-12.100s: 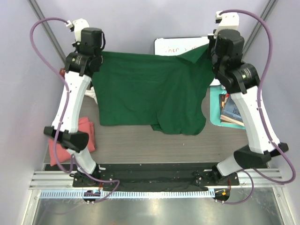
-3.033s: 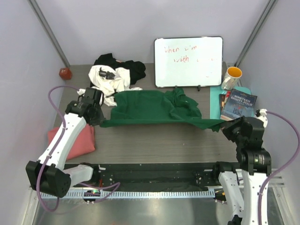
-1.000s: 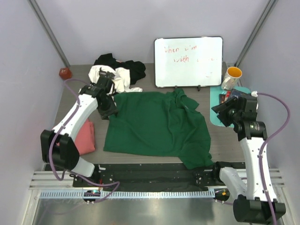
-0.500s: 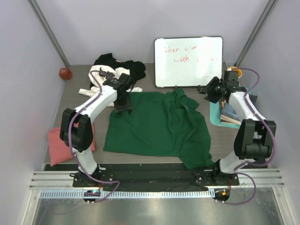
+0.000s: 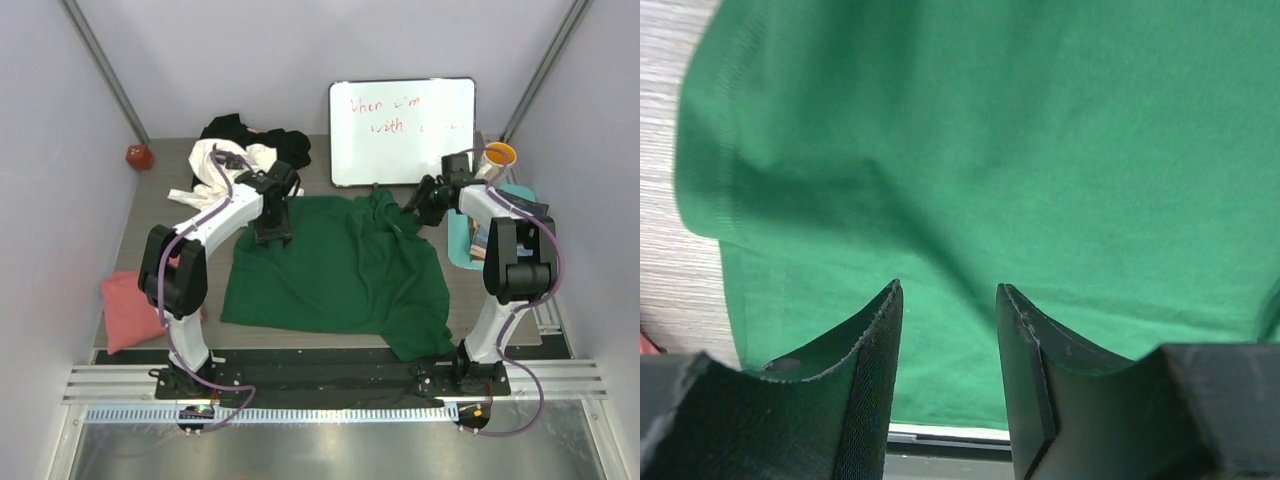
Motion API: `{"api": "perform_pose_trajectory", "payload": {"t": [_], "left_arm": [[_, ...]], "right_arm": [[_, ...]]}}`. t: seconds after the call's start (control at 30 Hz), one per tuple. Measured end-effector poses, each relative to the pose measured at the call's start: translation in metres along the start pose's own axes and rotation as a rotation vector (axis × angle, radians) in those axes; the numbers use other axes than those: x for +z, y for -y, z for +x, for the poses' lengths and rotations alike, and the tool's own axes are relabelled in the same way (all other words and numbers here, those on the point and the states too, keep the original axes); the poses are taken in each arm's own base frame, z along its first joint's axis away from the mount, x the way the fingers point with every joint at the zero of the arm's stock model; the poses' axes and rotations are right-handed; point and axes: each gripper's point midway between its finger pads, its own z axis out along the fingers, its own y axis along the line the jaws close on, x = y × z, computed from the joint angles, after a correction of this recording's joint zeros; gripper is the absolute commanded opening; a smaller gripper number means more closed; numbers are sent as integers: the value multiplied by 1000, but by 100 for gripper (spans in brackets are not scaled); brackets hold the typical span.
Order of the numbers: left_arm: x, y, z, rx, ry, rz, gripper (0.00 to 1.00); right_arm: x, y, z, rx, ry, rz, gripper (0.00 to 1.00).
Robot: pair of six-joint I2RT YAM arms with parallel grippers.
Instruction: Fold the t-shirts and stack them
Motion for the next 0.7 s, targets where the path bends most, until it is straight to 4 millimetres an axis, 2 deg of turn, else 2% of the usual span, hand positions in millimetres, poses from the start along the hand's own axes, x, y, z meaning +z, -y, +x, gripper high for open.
{"api": "perform_pose_trajectory", "payload": {"t": [0.07, 0.2, 0.27, 0.3, 0.4, 0.53, 0.7], "left_arm": [[2, 1, 4, 8, -4, -1, 40], [5, 4, 12, 29, -15, -6, 33], [8, 8, 16, 45, -20, -7, 10], [9, 11, 17, 49, -22, -6, 0], [19, 20, 30, 93, -50, -15, 0], [38, 30, 53, 145, -114, -32, 0], [54, 27, 88, 183, -211, -57, 0]], "right_arm": [[7, -1, 10, -13, -26, 11, 43], [19, -1, 23, -36, -61, 45, 36], [26, 1, 24, -41, -68, 68, 32], [29, 3, 23, -41, -68, 78, 27], [40, 12, 22, -36, -72, 127, 18], [42, 17, 14, -34, -54, 168, 16], [45, 20, 5, -40, -32, 210, 15]]}}
